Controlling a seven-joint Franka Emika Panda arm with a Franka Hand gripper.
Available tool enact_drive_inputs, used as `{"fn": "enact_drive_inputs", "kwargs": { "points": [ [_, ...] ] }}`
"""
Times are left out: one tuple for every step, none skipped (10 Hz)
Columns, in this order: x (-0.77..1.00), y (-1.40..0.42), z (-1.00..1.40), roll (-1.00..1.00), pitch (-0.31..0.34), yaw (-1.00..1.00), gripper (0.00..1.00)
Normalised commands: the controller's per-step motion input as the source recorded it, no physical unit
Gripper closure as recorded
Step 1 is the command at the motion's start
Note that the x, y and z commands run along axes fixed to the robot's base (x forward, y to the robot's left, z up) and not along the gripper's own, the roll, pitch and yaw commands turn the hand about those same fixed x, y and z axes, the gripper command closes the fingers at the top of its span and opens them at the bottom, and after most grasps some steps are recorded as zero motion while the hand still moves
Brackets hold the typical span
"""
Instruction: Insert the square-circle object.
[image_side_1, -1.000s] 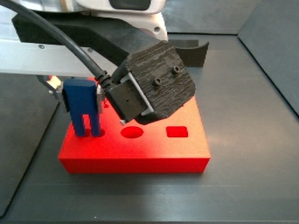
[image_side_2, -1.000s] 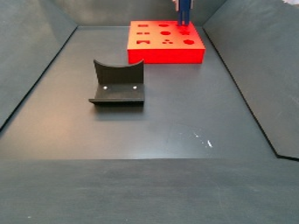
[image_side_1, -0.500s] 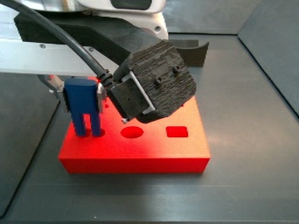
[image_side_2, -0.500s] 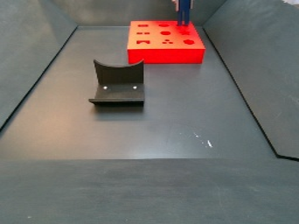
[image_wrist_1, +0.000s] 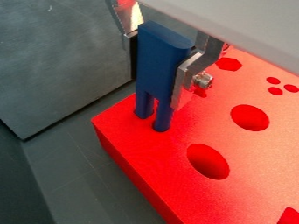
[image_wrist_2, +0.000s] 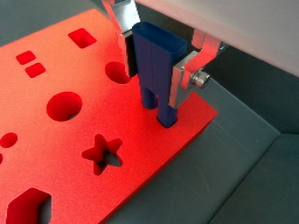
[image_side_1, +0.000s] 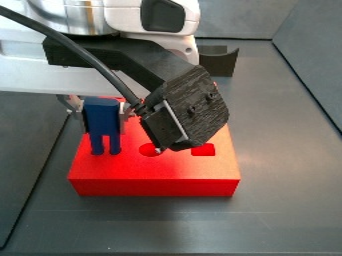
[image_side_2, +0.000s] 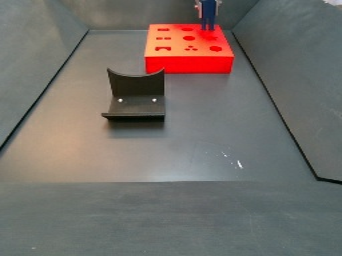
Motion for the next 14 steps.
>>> {"fn": "enact_drive_inputs", "kwargs": {
  "points": [
    [-0.11, 0.00, -0.57, -0.01, -0.347, 0.02, 1.00],
    [-0.06, 0.00, -0.60, 0.00, -0.333, 0.00, 1.00],
    [0.00, 0.00, -0.71, 0.09, -0.251, 0.00, 1.00],
    [0.00, -0.01, -0.69, 0.07, -0.267, 0.00, 1.00],
    [0.02, -0.03, -0.65, 0.08, -0.276, 0.00, 1.00],
    [0.21, 0.00, -0.61, 0.32, -0.097, 0.00, 1.00],
    [0.24, 0.00, -0.35, 0.47, -0.033, 0.00, 1.00],
    [0.19, 0.00, -0.44, 0.43, -0.014, 0.00, 1.00],
    [0.00, 0.11, 0.00, -0.19, -0.033, -0.01, 1.00],
    [0.00, 0.00, -0.03, 0.00, 0.000, 0.00, 1.00],
    [-0.01, 0.00, -0.48, 0.00, -0.034, 0.00, 1.00],
    [0.00, 0.00, -0.58, 0.00, 0.000, 0.00, 1.00],
    [0.00, -0.09, -0.32, 0.01, -0.037, 0.00, 1.00],
    [0.00, 0.00, -0.83, -0.02, -0.031, 0.00, 1.00]
  ]
}}
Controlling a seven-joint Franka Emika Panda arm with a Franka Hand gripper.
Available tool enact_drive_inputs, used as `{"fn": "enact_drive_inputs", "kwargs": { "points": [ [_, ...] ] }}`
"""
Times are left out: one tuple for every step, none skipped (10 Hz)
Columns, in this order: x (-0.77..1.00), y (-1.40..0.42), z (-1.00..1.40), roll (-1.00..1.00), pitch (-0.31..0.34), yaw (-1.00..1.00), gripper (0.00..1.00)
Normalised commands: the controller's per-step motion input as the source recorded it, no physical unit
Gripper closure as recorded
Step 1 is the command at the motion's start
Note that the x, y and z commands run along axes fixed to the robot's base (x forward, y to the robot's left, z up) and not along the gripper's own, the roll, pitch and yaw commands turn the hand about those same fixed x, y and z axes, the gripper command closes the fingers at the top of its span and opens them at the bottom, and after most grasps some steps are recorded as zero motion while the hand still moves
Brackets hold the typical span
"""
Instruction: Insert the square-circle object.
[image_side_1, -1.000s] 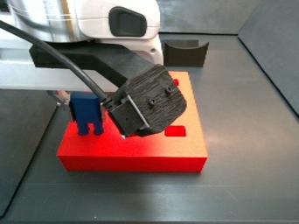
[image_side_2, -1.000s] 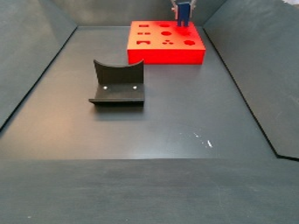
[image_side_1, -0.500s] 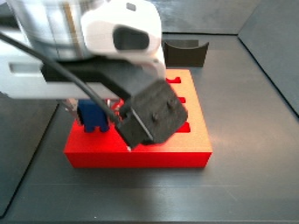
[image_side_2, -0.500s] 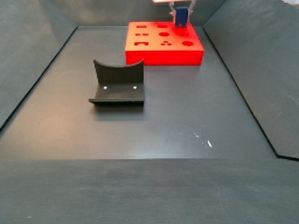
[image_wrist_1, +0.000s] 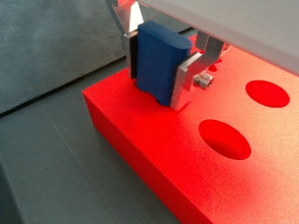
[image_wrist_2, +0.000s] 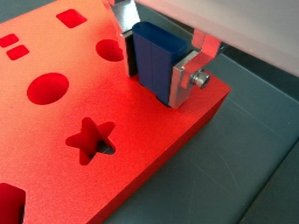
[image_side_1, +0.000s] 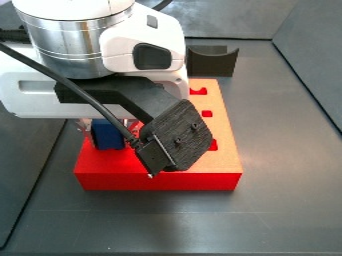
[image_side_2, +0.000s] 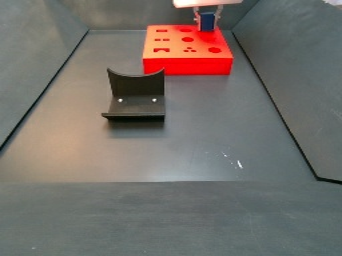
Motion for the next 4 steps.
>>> {"fn": "enact_drive_inputs", "kwargs": {
  "points": [
    [0.00, 0.00, -1.00, -0.06, -0.027, 0.00, 1.00],
    [0.00, 0.00, -1.00, -0.05, 0.000, 0.00, 1.00],
    [0.00, 0.01, -0.39, -0.13, -0.079, 0.00, 1.00],
    [0.00, 0.00, 0.00, 0.00, 0.000, 0.00, 1.00]
  ]
}}
